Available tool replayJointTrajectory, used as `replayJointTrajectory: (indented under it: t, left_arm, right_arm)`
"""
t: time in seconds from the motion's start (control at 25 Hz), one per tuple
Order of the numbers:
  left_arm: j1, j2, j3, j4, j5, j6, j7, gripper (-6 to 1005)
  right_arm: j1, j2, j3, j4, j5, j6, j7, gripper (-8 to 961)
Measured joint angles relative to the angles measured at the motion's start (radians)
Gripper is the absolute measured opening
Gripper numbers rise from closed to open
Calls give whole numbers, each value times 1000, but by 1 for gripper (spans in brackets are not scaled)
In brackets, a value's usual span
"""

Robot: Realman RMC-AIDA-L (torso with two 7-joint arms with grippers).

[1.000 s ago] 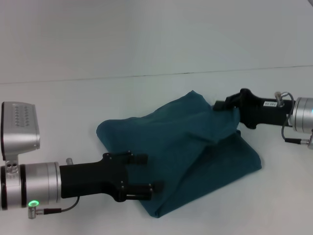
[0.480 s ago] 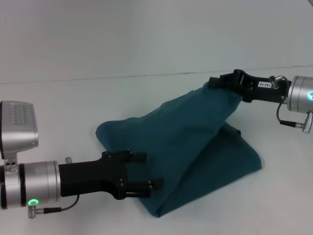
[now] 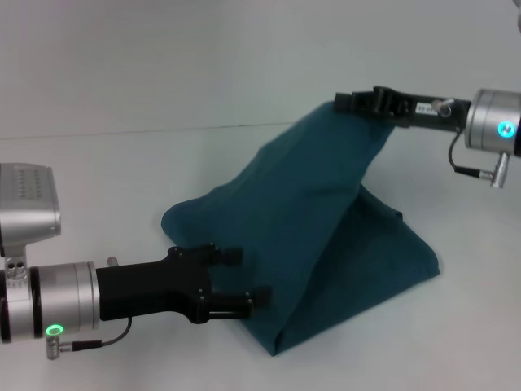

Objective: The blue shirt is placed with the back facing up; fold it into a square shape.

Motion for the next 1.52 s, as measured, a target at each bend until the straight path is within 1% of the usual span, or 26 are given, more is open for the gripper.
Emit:
replayJointTrajectory:
  t: [0.12, 0.28, 0.44, 0.52, 0.56, 0.76, 0.92, 1.08, 1.28, 1.44, 1.52]
  left_arm:
    - [-2, 0, -2, 1, 0, 0, -7, 905]
    - [-4, 0, -10, -1, 0, -1, -14, 905]
    - [-2, 0, -10, -4, 0, -1, -22, 905]
    - [-1, 0, -10, -6, 0, -1, -27, 905]
    - [-1, 0, -10, -7, 0, -1, -30, 905]
    - [0, -1, -10, -12, 0, -1, -42, 905]
    - [-4, -2, -10, -26, 0, -2, -42, 905]
    - [-4, -3, -10, -32, 0, -2, -42, 904]
    - [-1, -3, -10, -34, 0, -3, -42, 904]
    - [1, -3, -10, -34, 0, -18, -42, 904]
    - [2, -3, -10, -34, 1, -24, -41, 904]
  right_arm:
    - [18, 2, -9, -14, -1, 2, -38, 40]
    - [17, 5, -62, -33, -7, 31, -66, 40]
    - [-24, 5, -85, -35, -9, 78, -66, 40]
    - [-59, -3, -87, -31, -9, 108, -64, 40]
    - [-59, -3, -87, -31, -9, 108, -64, 40]
    - [-106, -8, -91, -34, -9, 107, -68, 40]
    - [-133, -15, -103, -25, -13, 123, -68, 71]
    - [-156, -9, -106, -18, -30, 172, -62, 102]
    - [-170, -4, -107, 39, -33, 255, -64, 141]
    - [-184, -4, -98, 40, -30, 262, -70, 172]
    - [-190, -8, -84, 32, -23, 249, -64, 187]
